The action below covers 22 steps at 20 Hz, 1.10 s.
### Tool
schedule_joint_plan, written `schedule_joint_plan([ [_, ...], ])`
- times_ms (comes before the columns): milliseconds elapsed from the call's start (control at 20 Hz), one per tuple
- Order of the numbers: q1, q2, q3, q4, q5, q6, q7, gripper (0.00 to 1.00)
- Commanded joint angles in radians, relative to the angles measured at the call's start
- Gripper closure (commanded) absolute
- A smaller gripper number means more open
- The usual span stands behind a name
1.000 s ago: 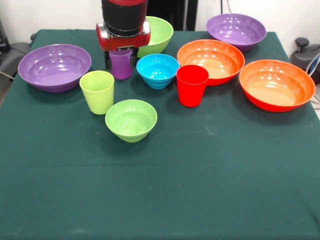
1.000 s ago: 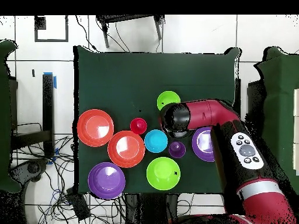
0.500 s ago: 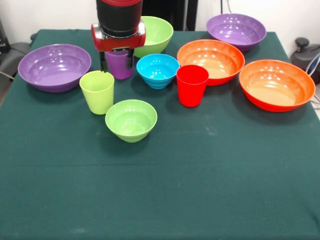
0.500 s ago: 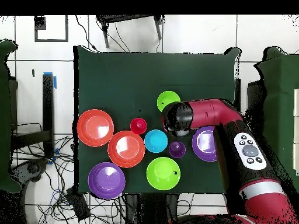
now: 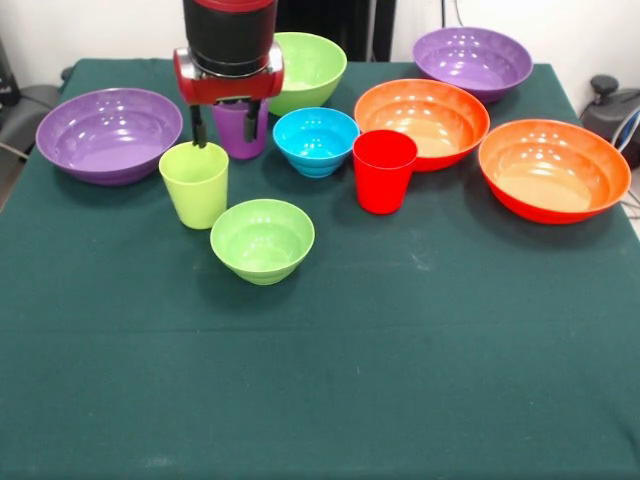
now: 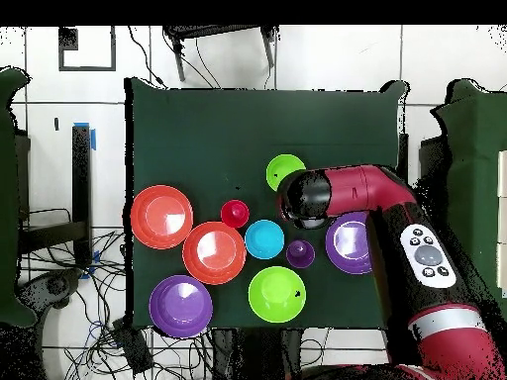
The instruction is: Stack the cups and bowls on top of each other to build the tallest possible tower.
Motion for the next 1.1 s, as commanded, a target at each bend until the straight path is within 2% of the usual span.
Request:
schedule_joint_plan([
  [50,-0.008,0.084,0.065,-0.062,-0.058,-0.014,-0.210,0.00],
  [550,-0.025,0.111,0.081,-0.066,-0.072,-0.053,-0.213,0.00],
  [1100,-0.045,0.109,0.089,-0.014,-0.081,-0.092,-0.175,0.00],
])
